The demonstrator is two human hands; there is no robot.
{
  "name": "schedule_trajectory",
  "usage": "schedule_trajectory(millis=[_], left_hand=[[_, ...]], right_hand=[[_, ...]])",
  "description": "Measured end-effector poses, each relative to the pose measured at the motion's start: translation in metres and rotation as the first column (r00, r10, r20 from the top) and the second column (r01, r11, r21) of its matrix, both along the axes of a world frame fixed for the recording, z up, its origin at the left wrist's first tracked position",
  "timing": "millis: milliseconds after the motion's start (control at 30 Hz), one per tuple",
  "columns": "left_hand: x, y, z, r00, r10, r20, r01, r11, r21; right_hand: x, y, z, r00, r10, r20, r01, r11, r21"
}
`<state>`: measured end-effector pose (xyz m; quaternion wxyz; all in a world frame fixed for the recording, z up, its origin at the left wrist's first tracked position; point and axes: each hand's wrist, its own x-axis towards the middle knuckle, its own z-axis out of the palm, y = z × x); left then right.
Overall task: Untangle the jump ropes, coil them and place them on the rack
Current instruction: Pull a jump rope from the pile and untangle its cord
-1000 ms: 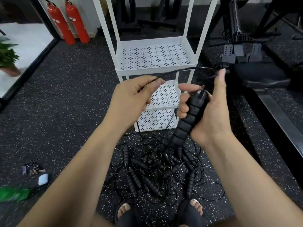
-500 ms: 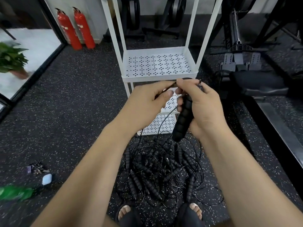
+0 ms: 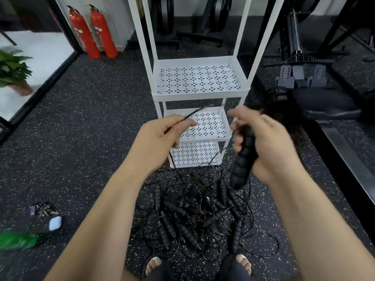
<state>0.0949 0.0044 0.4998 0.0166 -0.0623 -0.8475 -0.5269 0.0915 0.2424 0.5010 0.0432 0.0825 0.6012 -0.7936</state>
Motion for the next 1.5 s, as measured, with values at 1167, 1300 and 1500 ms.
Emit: schedule_trajectory(millis=[1167, 1300, 1500], left_hand=[[-0.010, 0.024, -0.008, 0.992, -0.106, -0.071, 0.108, 0.994, 0.033], [-0.008, 0.029, -0.009, 0.988, -0.130, -0.085, 0.130, 0.992, -0.009], [-0.008, 0.027, -0.015, 0.988, -0.154, 0.005, 0.154, 0.988, -0.009]], right_hand=[[0.000, -0.018, -0.011, 0.995, 0.096, 0.016, -0.097, 0.991, 0.095], [0.001, -0.024, -0.013, 0.998, 0.068, 0.007, -0.068, 0.995, 0.068], [0.000, -0.022, -0.008, 0.999, 0.023, -0.048, -0.022, 0.999, 0.029]])
